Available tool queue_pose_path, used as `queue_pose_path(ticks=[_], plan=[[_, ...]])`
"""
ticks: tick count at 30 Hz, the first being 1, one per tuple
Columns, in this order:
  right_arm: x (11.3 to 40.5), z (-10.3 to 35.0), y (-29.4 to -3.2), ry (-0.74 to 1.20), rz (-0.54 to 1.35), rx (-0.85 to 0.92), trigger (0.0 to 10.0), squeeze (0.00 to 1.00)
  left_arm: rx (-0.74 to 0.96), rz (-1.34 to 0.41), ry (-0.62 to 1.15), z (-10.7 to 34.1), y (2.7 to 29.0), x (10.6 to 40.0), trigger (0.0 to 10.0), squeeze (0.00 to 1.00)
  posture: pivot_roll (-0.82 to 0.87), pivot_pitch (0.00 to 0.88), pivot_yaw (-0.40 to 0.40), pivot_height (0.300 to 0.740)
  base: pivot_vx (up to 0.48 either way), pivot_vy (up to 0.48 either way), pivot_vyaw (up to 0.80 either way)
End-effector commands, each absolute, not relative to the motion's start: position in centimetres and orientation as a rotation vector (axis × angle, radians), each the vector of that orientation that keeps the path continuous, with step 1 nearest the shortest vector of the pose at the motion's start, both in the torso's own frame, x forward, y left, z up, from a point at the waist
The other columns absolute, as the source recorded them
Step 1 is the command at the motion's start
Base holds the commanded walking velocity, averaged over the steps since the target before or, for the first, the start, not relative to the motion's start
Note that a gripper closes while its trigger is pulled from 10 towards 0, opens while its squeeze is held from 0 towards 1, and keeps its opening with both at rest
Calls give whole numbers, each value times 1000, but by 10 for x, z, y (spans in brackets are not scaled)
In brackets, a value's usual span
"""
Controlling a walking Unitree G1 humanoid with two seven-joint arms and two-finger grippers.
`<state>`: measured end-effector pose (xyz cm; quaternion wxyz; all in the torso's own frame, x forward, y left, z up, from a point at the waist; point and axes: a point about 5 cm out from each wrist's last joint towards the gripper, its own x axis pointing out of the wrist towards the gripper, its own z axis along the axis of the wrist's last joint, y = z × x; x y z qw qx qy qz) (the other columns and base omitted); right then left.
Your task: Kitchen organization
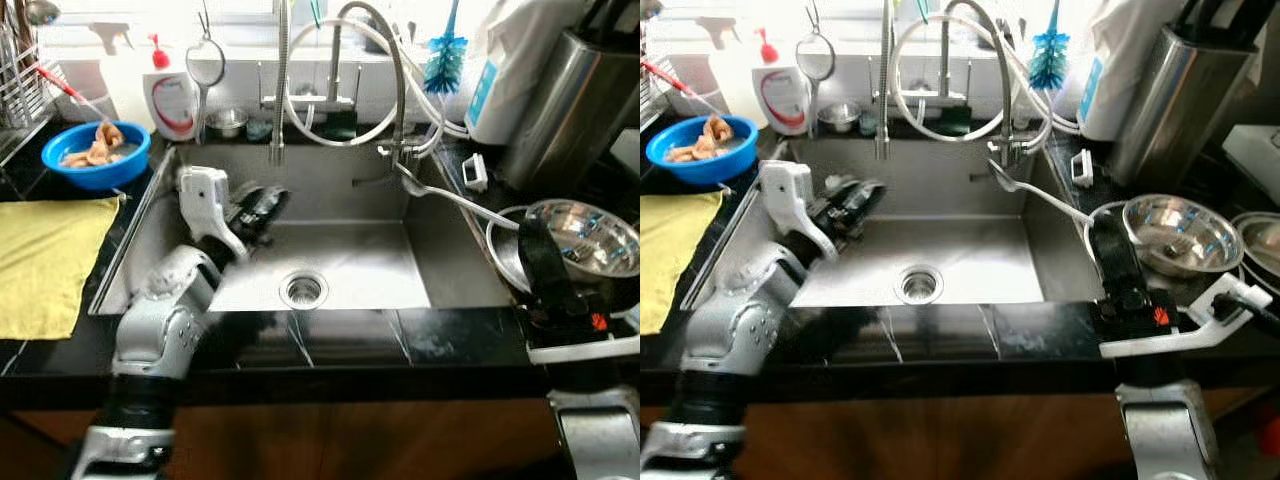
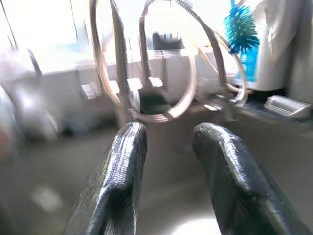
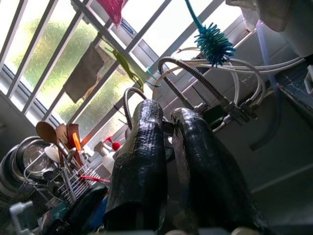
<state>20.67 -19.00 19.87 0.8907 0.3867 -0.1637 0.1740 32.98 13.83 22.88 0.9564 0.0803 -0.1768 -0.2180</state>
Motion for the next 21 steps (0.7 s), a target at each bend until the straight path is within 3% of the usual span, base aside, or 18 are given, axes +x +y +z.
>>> queue_pose_path(ticks=[1, 9, 21], plan=[[206, 202, -188, -342, 387, 793, 10000, 0, 261, -476, -409, 232, 129, 328, 10000, 0, 13, 0, -45, 719, 0, 0, 0], [201, 198, -176, -264, 500, 717, 10000, 0, 661, -622, -554, 222, 116, 316, 10000, 0, 15, 0, -47, 719, 0, 0, 0], [191, 189, -168, -143, 645, 516, 10000, 0, 902, -810, -631, 201, 111, 309, 10000, 0, 14, 0, -50, 719, 0, 0, 0]])
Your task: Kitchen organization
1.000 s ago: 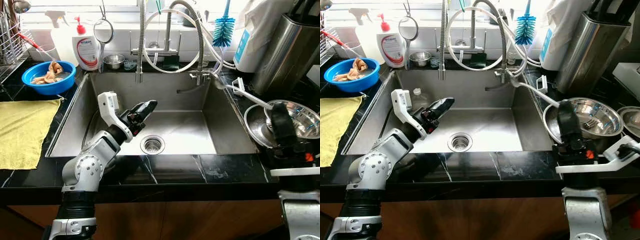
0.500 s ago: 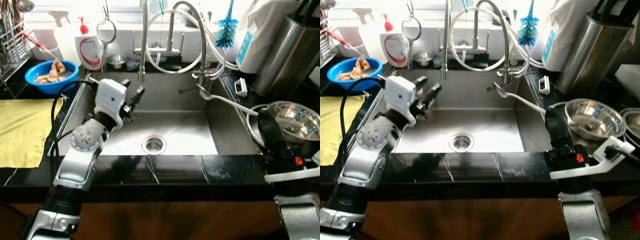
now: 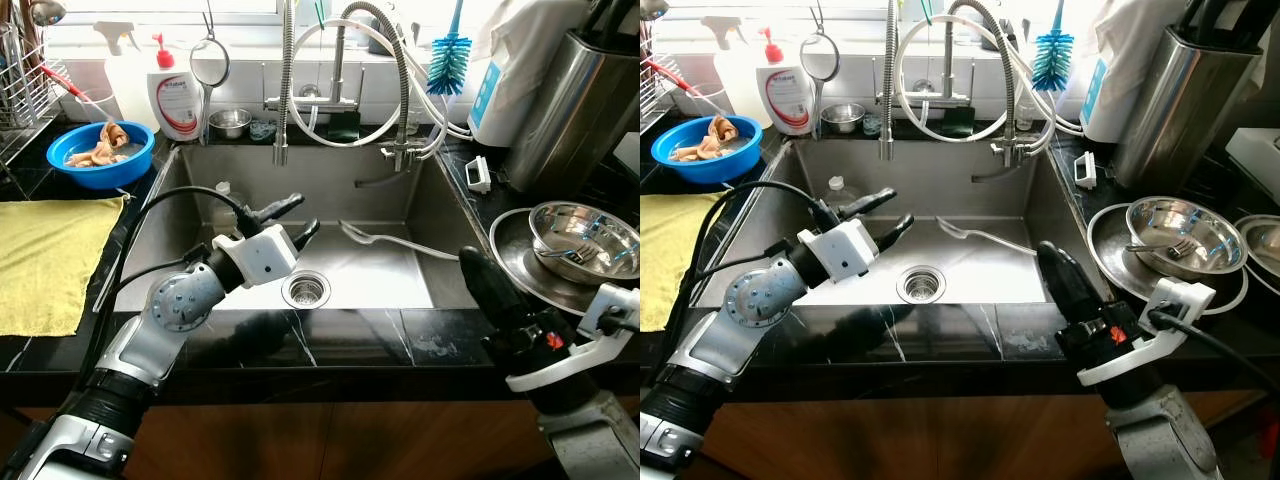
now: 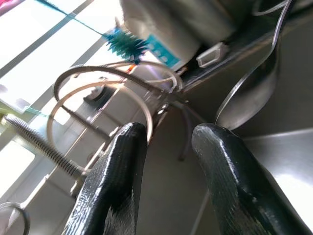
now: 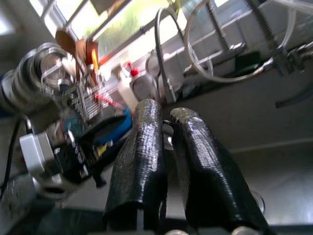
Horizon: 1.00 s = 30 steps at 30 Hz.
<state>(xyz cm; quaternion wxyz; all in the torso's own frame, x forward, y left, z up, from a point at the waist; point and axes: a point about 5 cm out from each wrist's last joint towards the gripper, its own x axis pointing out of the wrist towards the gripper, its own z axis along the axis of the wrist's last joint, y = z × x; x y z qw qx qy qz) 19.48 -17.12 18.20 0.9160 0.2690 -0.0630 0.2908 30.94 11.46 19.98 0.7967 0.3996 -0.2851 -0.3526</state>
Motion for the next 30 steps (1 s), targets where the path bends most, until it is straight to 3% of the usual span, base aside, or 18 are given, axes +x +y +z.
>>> queue_pose_path(ticks=[1, 7, 12, 17, 21, 30], plan=[[190, 189, -168, -141, 648, 511, 10000, 0, 907, -816, -632, 200, 111, 308, 10000, 0, 14, 0, -50, 719, 0, 0, 0], [190, 183, -180, -100, 625, 385, 10000, 0, 968, -878, -620, 189, 117, 306, 10000, 0, 11, 0, -44, 719, 0, 0, 0], [206, 194, -205, -142, 457, 240, 10000, 0, 949, -865, -627, 188, 117, 309, 10000, 0, 4, 0, -40, 719, 0, 0, 0], [205, 202, -200, -167, 528, 188, 10000, 0, 931, -865, -639, 187, 113, 309, 10000, 0, 4, 0, -40, 719, 0, 0, 0], [198, 205, -190, -186, 657, 223, 10000, 0, 918, -869, -652, 188, 110, 308, 10000, 0, 10, 0, -40, 719, 0, 0, 0], [191, 209, -189, -239, 761, 294, 10000, 0, 913, -860, -656, 190, 111, 310, 10000, 0, 17, 0, -37, 719, 0, 0, 0]])
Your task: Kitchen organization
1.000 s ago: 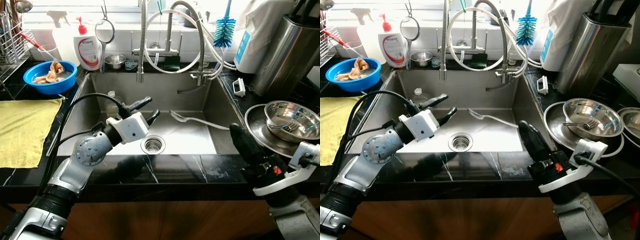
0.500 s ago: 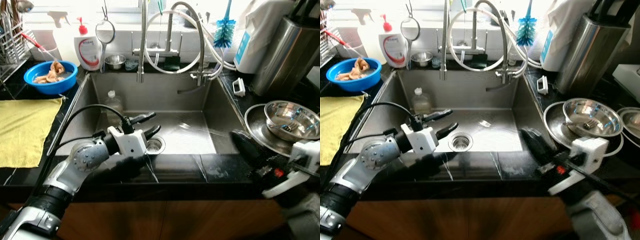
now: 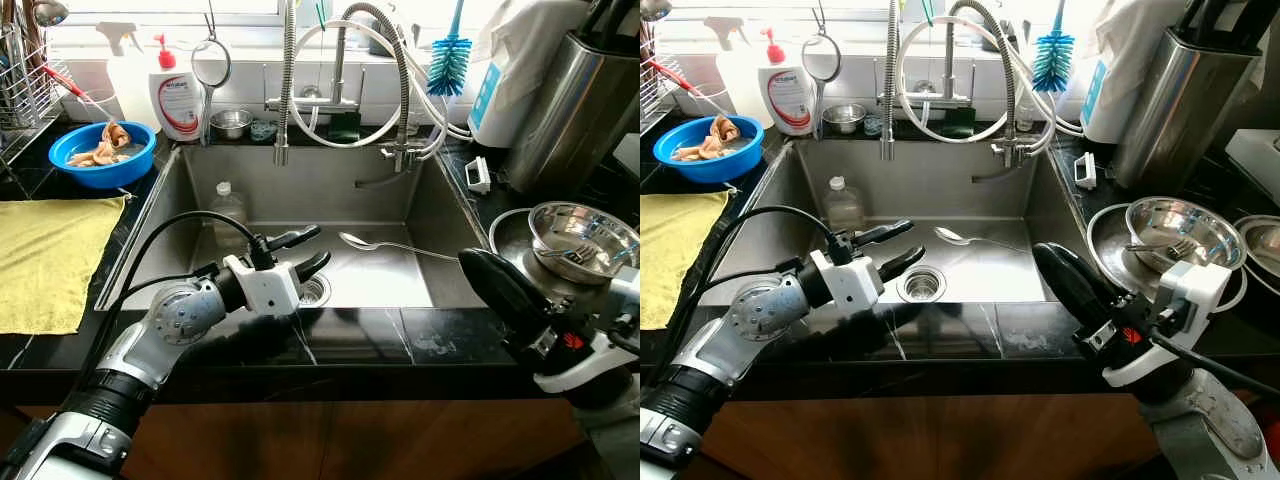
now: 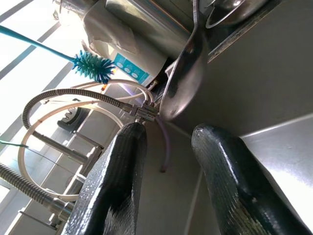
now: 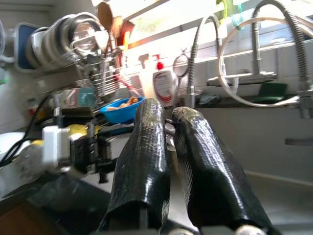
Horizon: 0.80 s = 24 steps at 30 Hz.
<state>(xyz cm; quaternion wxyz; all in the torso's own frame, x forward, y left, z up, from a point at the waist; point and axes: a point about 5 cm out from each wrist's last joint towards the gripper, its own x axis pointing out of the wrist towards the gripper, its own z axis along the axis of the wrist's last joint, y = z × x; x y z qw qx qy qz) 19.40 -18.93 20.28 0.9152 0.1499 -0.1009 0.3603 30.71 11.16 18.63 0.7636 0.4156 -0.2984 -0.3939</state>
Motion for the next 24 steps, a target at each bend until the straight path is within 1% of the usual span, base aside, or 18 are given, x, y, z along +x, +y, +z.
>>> queue_pose_path(ticks=[1, 12, 21, 24], plan=[[190, 208, -189, -234, 769, 292, 10000, 0, 913, -861, -656, 190, 111, 310, 10000, 0, 17, 0, -37, 719, 0, 0, 0], [187, 208, -189, -240, 828, 299, 10000, 0, 897, -893, -672, 195, 104, 310, 10000, 0, 18, 0, -33, 719, 0, 0, 0], [189, 208, -184, -257, 869, 336, 10000, 0, 853, -942, -728, 199, 83, 302, 10000, 0, 27, 0, -42, 719, 0, 0, 0], [189, 208, -183, -257, 873, 343, 10000, 0, 846, -948, -738, 201, 80, 301, 10000, 0, 30, 0, -47, 719, 0, 0, 0]])
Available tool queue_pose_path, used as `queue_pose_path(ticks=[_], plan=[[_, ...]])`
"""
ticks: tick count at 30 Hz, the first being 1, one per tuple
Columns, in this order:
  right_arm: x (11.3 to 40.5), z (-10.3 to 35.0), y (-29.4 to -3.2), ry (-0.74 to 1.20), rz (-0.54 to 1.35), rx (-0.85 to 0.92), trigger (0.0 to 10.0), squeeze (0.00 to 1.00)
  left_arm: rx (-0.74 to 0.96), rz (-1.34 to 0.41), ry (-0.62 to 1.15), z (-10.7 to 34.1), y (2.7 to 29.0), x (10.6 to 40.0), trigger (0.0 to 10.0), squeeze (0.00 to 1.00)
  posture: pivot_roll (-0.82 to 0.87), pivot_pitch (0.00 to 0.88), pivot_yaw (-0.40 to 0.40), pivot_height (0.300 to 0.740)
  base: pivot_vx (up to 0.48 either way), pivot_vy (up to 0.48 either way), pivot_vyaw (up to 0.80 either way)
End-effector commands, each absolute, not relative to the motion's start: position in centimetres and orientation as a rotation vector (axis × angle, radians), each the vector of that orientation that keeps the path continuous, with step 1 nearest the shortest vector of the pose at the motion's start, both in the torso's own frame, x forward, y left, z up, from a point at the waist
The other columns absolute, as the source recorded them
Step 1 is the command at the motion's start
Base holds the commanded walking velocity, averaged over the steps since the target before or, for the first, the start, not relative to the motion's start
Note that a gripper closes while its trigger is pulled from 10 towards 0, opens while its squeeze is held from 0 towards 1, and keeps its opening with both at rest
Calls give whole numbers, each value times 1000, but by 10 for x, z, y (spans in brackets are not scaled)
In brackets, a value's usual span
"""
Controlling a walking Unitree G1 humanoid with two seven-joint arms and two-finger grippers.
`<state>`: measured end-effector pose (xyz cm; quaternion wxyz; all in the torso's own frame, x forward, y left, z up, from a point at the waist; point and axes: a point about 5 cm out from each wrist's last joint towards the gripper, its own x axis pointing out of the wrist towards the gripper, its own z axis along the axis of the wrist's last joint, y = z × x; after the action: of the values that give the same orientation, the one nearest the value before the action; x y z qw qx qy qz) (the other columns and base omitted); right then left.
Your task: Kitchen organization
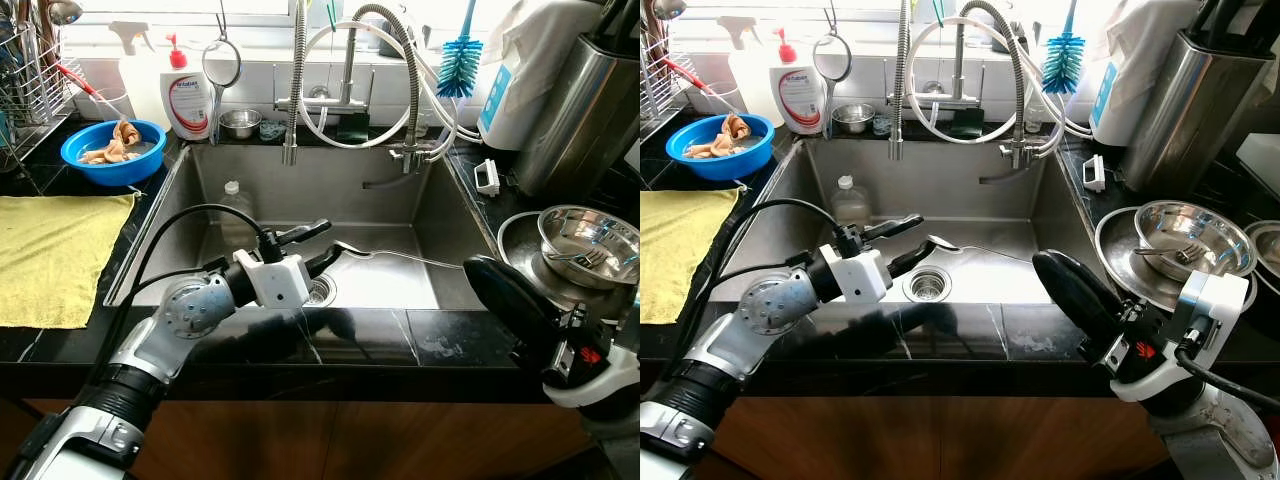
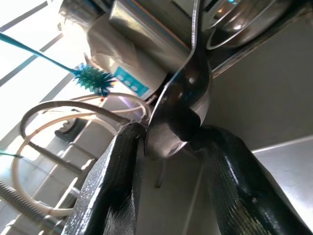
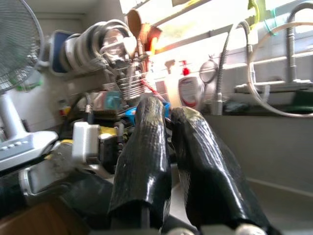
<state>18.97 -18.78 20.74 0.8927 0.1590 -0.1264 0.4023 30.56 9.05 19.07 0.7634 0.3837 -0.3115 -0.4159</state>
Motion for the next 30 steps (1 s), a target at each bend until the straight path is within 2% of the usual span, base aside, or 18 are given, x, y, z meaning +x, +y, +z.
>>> queue_pose_path(ticks=[1, 9, 10, 11, 30], plan=[[189, 208, -183, -256, 876, 347, 10000, 0, 850, -954, -740, 201, 79, 301, 10000, 0, 30, 0, -48, 719, 0, 0, 0], [190, 210, -182, -267, 889, 366, 10000, 0, 838, -959, -755, 202, 72, 298, 10000, 0, 30, 0, -60, 719, 0, 0, 0], [190, 210, -182, -267, 890, 366, 10000, 0, 837, -959, -755, 202, 71, 297, 4510, 0, 28, 0, -64, 719, 0, 0, 0], [190, 210, -183, -266, 891, 367, 10000, 0, 839, -958, -753, 202, 72, 298, 0, 0, 29, 0, -65, 719, 0, 0, 0], [192, 211, -185, -263, 881, 365, 10000, 0, 861, -921, -712, 199, 75, 301, 0, 0, 24, 0, -68, 719, 0, 0, 0]])
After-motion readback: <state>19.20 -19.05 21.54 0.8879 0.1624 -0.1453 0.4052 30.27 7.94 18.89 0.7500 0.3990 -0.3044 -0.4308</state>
